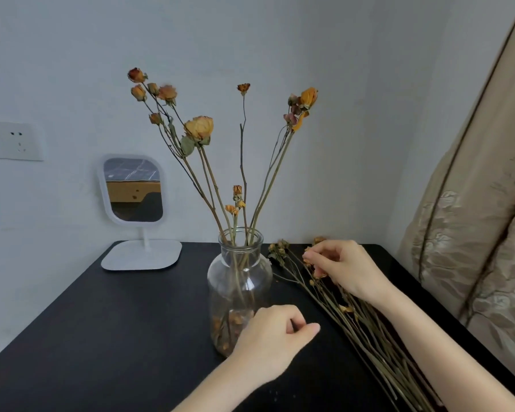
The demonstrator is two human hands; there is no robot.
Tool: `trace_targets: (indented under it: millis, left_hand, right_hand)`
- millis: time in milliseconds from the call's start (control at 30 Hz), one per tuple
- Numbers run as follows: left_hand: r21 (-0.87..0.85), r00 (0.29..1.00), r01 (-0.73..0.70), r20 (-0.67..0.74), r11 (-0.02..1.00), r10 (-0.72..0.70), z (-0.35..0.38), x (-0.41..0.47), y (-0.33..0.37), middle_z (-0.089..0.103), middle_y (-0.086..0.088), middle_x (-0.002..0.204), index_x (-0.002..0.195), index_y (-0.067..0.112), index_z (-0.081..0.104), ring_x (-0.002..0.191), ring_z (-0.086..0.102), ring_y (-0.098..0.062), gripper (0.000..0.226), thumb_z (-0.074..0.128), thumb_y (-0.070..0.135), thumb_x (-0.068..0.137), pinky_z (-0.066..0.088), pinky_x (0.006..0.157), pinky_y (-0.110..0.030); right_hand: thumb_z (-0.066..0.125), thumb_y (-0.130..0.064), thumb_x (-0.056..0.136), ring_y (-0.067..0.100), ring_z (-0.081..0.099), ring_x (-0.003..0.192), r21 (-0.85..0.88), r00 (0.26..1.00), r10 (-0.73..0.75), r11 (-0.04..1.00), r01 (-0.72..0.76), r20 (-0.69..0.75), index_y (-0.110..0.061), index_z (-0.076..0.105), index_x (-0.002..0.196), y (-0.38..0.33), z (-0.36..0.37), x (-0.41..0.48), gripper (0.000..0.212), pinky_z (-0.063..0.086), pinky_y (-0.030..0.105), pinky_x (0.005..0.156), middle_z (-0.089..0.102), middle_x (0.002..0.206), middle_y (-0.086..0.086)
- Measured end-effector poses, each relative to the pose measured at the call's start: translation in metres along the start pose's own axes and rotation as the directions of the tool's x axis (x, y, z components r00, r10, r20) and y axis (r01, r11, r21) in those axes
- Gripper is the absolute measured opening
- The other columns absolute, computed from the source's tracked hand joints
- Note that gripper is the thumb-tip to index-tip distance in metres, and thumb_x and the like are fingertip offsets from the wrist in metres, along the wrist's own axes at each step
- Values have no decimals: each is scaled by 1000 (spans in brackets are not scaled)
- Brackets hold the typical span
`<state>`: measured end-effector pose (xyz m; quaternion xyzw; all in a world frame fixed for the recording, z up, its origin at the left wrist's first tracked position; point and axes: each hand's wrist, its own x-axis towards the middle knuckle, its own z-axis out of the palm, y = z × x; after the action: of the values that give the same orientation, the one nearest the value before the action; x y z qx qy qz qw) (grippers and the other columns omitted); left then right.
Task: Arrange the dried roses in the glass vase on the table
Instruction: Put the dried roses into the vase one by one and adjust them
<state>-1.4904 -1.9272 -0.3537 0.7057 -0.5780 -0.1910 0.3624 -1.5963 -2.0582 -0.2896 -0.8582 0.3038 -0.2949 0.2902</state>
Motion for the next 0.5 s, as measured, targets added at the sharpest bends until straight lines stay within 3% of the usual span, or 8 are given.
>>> trace_targets:
  millis: [100, 267, 333, 400, 500]
  left_hand:
    - [-3, 995, 74, 69, 997, -74, 25, 24, 7, 51, 8, 55, 87, 24, 59, 58, 51, -7, 26, 51, 49, 88, 52, 83, -36]
    - [59, 984, 163, 66, 985, -167, 53, 61, 8, 57, 4, 82, 95, 18, 55, 82, 59, -18, 33, 47, 49, 89, 48, 78, -35]
    - [76, 974, 213, 62, 974, -218, 60, 74, 7, 57, 3, 86, 89, 18, 54, 88, 60, -21, 33, 47, 50, 90, 48, 78, -35]
    - [75, 963, 255, 67, 964, -260, 68, 84, 5, 51, 4, 72, 72, 20, 47, 88, 62, -26, 35, 47, 50, 90, 44, 70, -32]
    - [108, 952, 294, 54, 950, -301, 78, 95, 0, 39, 4, 58, 58, 19, 34, 68, 58, -27, 46, 49, 49, 90, 38, 62, -30]
  right_hand:
    - [60, -27, 89, -9, 52, 43, -8, 989, 143, 990, -143, -31, -22, 70, 87, 37, -12, -2, 12, 36, 12, 55, 65, 53, -7]
    - [60, -21, 89, -7, 50, 35, -37, 931, 362, 931, -363, -42, -16, 68, 95, 88, -26, -4, 11, 37, 16, 53, 66, 55, -5]
    - [60, -21, 88, -9, 50, 36, -86, 917, 398, 913, -398, -8, -16, 66, 97, 101, -27, -5, 12, 38, 16, 52, 66, 58, -5]
    - [62, -21, 87, -9, 52, 39, -133, 914, 406, 906, -401, 16, -16, 65, 98, 111, -26, -5, 13, 36, 16, 53, 65, 58, -6]
    - [65, -25, 85, -2, 57, 54, -215, 917, 395, 902, -375, 60, -17, 65, 99, 119, -22, -2, 16, 39, 15, 56, 63, 56, -8]
